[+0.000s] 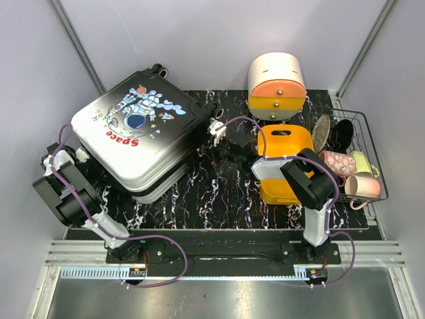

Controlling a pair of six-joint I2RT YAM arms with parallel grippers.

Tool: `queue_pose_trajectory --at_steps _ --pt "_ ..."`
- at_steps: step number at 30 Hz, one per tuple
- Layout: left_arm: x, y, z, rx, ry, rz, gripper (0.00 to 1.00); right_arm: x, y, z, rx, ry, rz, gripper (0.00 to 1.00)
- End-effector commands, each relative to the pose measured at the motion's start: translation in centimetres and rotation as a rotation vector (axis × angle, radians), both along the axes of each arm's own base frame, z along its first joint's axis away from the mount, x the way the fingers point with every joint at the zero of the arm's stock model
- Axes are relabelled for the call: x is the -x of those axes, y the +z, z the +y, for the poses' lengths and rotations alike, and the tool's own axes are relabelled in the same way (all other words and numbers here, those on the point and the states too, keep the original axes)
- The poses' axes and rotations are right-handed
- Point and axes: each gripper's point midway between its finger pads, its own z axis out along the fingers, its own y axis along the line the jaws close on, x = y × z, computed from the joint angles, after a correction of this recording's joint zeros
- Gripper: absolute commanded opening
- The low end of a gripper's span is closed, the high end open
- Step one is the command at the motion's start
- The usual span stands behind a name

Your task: Open, take out, and arrange the luggage

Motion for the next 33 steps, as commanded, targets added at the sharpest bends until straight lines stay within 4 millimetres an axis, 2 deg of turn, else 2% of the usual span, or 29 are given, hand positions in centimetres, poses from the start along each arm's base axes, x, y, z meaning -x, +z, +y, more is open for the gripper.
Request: queue_pose_trajectory --at_steps 1,2,4,5,8,9,11,12,15,16,20,23,26,29,30,33 --pt "0.2 -0.9 2.7 -0.139 -0.09 -0.019 0.0 -2.4 2.9 -1.6 0.009 -0.103 -0.108 0.0" --pt "0.2 -0.8 2.8 -0.145 -0.093 -0.022 0.0 -3.4 3.0 -2.9 0.016 -0.139 -0.104 0.0" --pt "0.1 -0.5 3.1 -0.16 -0.098 -0.027 0.0 -4.7 3.6 -4.1 0.016 -0.174 -0.1 0.0" --pt "0.0 -0.4 3.2 -0.165 -0.101 -0.029 0.0 -5.8 3.5 -5.6 0.03 -0.206 -0.096 0.0" --pt "-0.4 -0.1 3.5 -0.173 -0.106 -0.04 0.0 -7.7 3.9 -6.9 0.036 -0.226 -0.121 0.0" --pt "-0.8 0.0 3.7 -0.173 -0.108 -0.047 0.0 -9.0 4.6 -7.8 0.023 -0.248 -0.135 0.0" --pt "-1.0 0.2 3.8 -0.171 -0.109 -0.051 0.0 -10.0 4.8 -7.8 0.004 -0.234 -0.145 0.0" --pt "-1.3 0.2 3.9 -0.173 -0.116 -0.057 0.0 -10.8 5.7 -8.0 -0.013 -0.238 -0.168 0.0" --pt "-2.3 0.5 3.7 -0.171 -0.145 -0.081 0.0 -11.5 6.3 -7.0 -0.052 -0.182 -0.219 0.0" --pt "-2.5 0.5 3.5 -0.168 -0.154 -0.084 0.0 -11.4 5.8 -6.4 -0.059 -0.147 -0.224 0.0" --pt "-4.2 1.3 2.2 -0.151 -0.219 -0.126 0.0 -11.2 6.0 -4.8 -0.107 -0.07 -0.224 0.0" --pt "-6.2 2.3 1.6 -0.17 -0.267 -0.164 0.0 -11.0 6.2 -4.2 -0.126 -0.045 -0.239 0.0" --pt "-7.3 2.4 1.5 -0.177 -0.282 -0.167 0.0 -12.9 6.3 -5.6 -0.09 -0.16 -0.282 0.0" --pt "-8.3 2.9 2.1 -0.187 -0.28 -0.171 0.0 -15.1 7.1 -7.9 -0.087 -0.241 -0.33 0.0" --pt "-8.3 2.6 2.3 -0.185 -0.278 -0.164 0.0 -15.7 7.8 -8.2 -0.103 -0.247 -0.339 0.0" --pt "-8.9 2.4 2.6 -0.184 -0.281 -0.165 0.0 -16.7 8.1 -8.4 -0.136 -0.252 -0.343 0.0"
